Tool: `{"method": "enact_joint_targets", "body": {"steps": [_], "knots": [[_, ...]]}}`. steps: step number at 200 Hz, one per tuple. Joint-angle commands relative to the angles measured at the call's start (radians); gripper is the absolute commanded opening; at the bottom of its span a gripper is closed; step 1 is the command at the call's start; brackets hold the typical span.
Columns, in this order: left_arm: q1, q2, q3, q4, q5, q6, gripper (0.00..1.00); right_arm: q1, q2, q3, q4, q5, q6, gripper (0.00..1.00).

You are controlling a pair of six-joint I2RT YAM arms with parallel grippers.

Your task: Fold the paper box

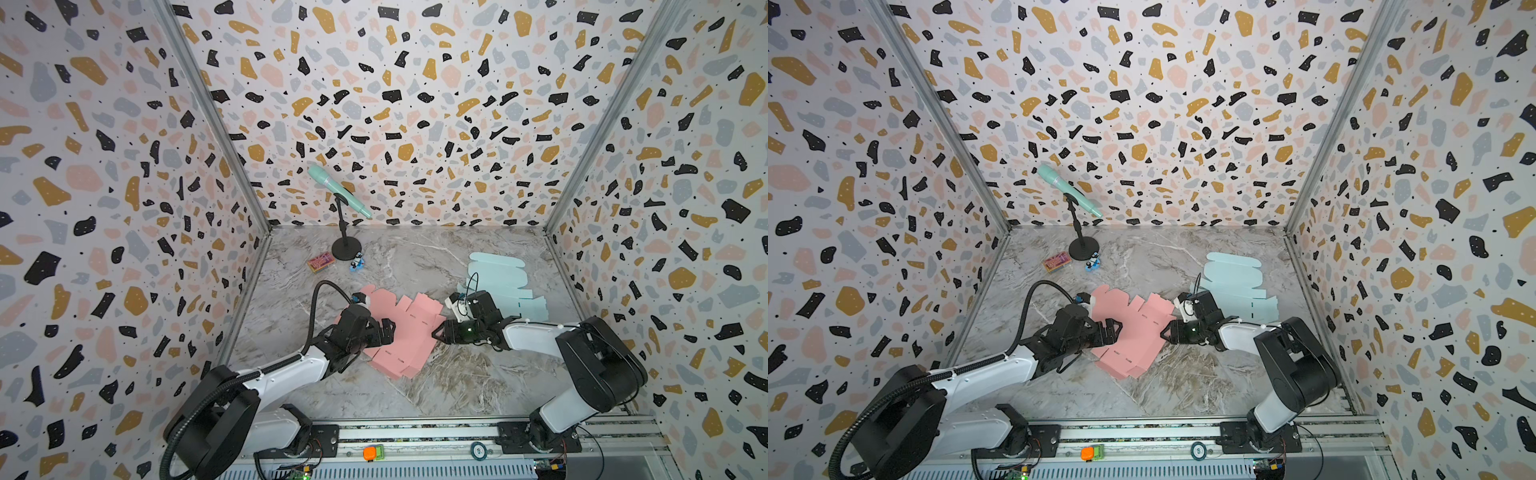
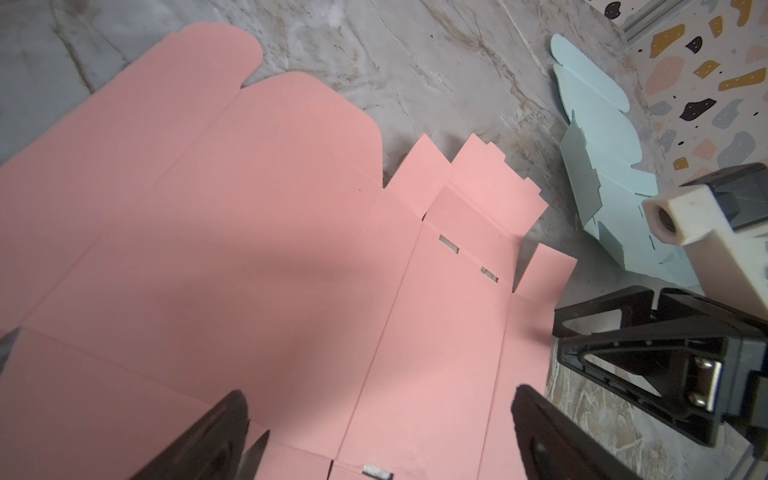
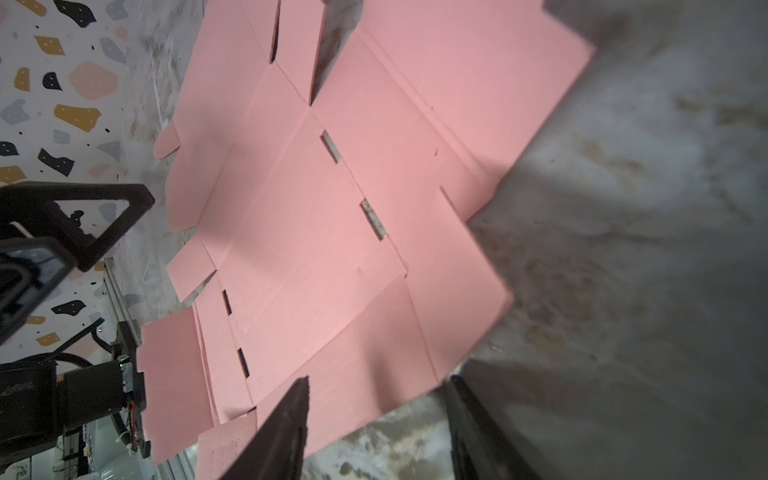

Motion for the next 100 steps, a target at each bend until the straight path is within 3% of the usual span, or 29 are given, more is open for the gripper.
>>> {"method": "enact_joint_targets", "body": {"steps": [1,42,100], "knots": [[0.005,-0.027,0.023,0.005,-0.005,0.013,1.00,-0.004,0.037,0.054,0.023,-0.022,-0.015,0.45],[0.005,-0.054,0.010,-0.006,-0.017,0.004,1.00,-0.004,0.137,0.154,0.011,-0.040,-0.056,0.33],[0.005,-0.083,-0.013,-0.015,-0.030,-0.008,1.00,-0.003,0.287,0.348,-0.064,-0.039,-0.147,0.24]]}}
